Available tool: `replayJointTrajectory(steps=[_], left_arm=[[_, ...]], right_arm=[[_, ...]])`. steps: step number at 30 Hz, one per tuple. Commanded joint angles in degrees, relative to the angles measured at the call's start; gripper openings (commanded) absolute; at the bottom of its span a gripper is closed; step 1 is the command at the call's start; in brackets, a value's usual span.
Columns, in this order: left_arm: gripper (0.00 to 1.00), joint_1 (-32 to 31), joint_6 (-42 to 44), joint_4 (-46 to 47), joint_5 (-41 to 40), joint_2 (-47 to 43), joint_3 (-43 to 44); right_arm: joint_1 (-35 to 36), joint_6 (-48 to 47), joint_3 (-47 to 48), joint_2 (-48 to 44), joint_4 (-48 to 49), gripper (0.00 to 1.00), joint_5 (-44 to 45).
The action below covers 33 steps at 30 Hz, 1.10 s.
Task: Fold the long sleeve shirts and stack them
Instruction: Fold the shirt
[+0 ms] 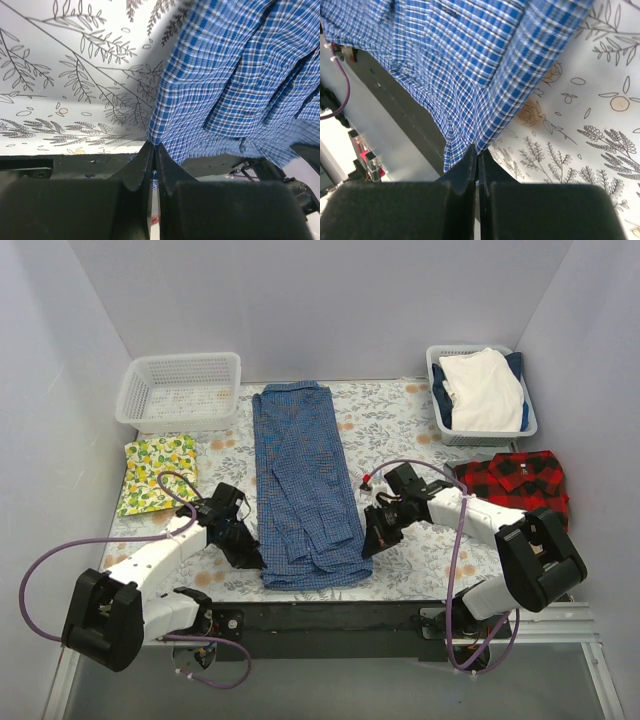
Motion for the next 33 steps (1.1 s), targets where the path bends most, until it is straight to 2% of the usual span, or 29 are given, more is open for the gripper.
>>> replayJointTrajectory(steps=[1,3,15,19,27,32,33], left_arm=[[0.0,-0.1,0.6,-2.0,-3.8,2.8,7.0],[0.0,1.1,0.8,-1.4,-7.0,4.3,9.8],[0.0,10.5,6.7,3.7,-10.9,14.8,28.1],[0.0,12.8,9.2,6.0,-11.1,20.7,34.1],[0.0,15.7,13.3,10.9,-9.9,36.8,47.6],[0.0,16.1,15.7,11.3,-8.6,46.8,55.9],[0.03,16.1,15.9,11.1,-8.6,49.3,57.7]], right_arm=[[-0.1,-1.5,7.0,0.0,-2.2,0.01,-1.2],[-0.6,-1.0,9.1,0.8,-1.8,0.01,-0.4],[-6.1,1.5,25.1,10.1,-0.1,0.01,2.8],[-8.6,2.4,31.6,15.2,1.7,0.01,3.0],[-10.2,5.5,53.2,32.7,2.4,0.01,2.7],[-10.4,7.2,59.1,40.0,1.1,0.01,3.7],[-10.8,7.6,59.7,40.4,1.2,0.03,4.0]])
